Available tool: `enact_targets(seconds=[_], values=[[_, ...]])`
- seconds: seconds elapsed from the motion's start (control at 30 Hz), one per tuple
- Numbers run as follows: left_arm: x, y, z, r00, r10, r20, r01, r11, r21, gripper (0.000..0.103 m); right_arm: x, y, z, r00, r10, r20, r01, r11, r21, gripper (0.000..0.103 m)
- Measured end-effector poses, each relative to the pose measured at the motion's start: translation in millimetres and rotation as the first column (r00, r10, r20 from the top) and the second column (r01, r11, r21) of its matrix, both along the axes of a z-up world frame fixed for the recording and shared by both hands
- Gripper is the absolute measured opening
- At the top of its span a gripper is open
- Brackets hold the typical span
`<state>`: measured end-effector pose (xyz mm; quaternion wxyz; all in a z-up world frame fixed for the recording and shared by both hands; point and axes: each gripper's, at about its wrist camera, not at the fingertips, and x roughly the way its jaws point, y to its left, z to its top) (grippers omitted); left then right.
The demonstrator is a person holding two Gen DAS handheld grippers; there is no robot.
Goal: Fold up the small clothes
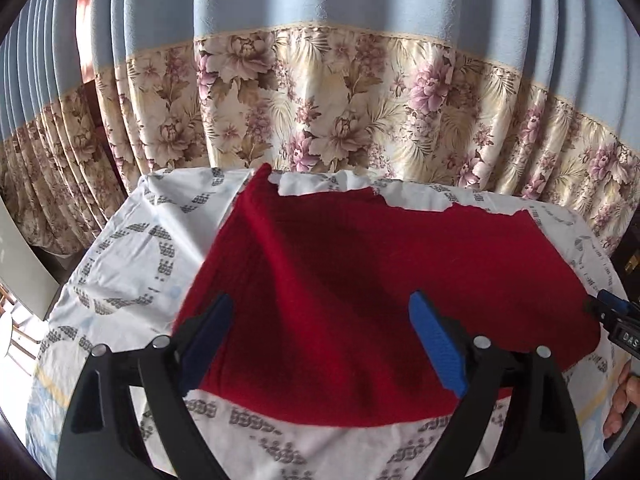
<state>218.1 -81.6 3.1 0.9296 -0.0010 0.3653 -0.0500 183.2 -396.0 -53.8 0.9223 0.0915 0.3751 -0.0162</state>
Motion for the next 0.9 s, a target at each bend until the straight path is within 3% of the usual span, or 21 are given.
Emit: enact_targets(seconds=[0.33, 0.83, 0.9], values=[[26.2, -26.4, -21.8, 0.998, -0.044, -0.034, 0.043, 0.999, -0.019, 0.090, 53.2, -5.4, -30.7, 0.998, 0.024, -0.059, -0.021, 0.999, 0.046, 0.070], [48.4, -29.4, -50.8, 0.996, -0.053, -0.066, 0.049, 0.998, -0.049, 0.092, 64.3, -3.4, -45.6, 0.997, 0.052, -0.055, -0.045, 0.993, 0.113, 0.071], [48.6, -31.5, -51.3, 0.997, -0.050, -0.064, 0.047, 0.998, -0.051, 0.093, 63.6, -1.2, -45.4, 0.997, 0.068, -0.047, -0.062, 0.991, 0.121, 0.064]])
